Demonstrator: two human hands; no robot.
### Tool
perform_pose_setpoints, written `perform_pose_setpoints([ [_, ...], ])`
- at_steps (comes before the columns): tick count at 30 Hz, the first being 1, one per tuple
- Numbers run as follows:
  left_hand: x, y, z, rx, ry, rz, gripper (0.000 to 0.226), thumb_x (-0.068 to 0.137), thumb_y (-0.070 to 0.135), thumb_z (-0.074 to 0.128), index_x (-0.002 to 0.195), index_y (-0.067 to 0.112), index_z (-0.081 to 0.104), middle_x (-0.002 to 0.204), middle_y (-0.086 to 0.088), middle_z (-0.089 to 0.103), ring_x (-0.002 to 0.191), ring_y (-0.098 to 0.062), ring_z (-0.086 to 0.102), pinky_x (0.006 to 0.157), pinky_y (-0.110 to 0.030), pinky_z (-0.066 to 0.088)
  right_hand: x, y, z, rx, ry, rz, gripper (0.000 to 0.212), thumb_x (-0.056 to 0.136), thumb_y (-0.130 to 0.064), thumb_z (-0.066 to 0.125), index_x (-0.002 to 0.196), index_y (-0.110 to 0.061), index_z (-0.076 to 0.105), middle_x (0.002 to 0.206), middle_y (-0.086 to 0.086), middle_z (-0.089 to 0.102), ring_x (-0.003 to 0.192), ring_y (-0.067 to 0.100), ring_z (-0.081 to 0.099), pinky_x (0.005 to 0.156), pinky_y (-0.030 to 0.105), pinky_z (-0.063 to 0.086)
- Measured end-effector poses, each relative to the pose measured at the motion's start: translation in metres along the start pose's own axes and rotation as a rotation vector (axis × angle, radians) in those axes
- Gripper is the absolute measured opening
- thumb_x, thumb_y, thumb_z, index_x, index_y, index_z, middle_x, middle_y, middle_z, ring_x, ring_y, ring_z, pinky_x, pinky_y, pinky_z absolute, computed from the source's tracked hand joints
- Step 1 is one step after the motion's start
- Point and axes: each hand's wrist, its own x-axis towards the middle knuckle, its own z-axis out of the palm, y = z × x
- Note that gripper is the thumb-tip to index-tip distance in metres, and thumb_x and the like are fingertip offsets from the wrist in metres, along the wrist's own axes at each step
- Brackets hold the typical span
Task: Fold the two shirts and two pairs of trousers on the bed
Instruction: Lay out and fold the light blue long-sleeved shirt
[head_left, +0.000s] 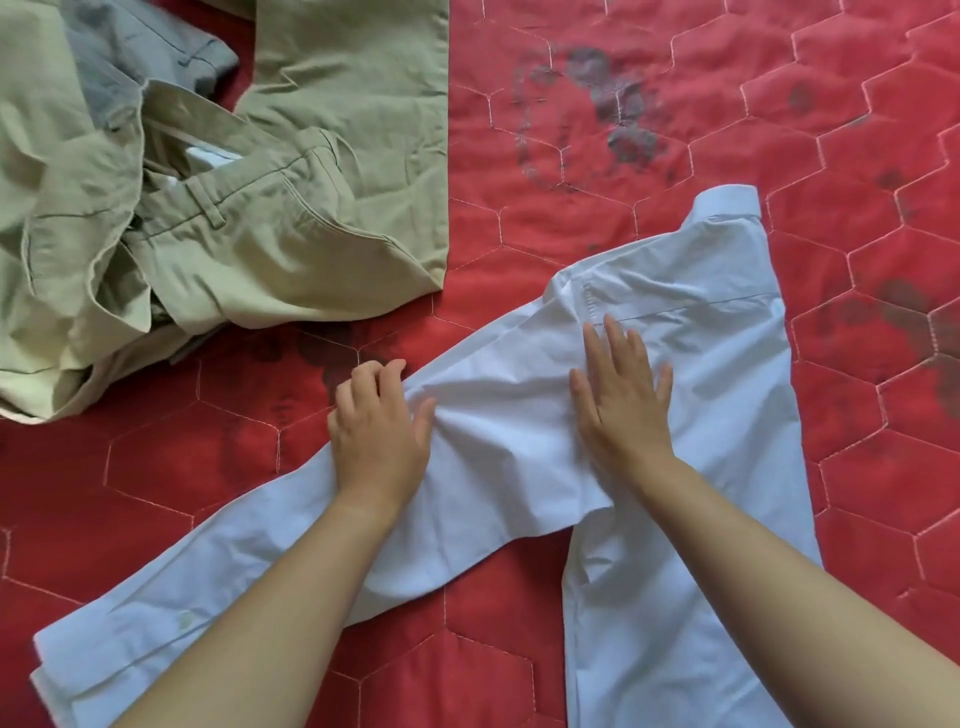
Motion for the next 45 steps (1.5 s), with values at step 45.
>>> perform_pose_setpoints([
  [45,-0.114,-0.115,-0.103,0.026,-0.204,-0.082,0.009,0.090,0.024,0.044,0.089,0.016,0.041,0.092,-0.004,0.060,0.089,-0.031,0.058,0.062,-0.033,0.031,-0.108,-0.078,0.002,-0.177,-0.160,-0.272,0.060,0.090,-0.028,0.052,0.144,-0.019,0.029,0.157,-0.002,0.012,0.145,0.021,0.006,0.113,0.048,0.013],
])
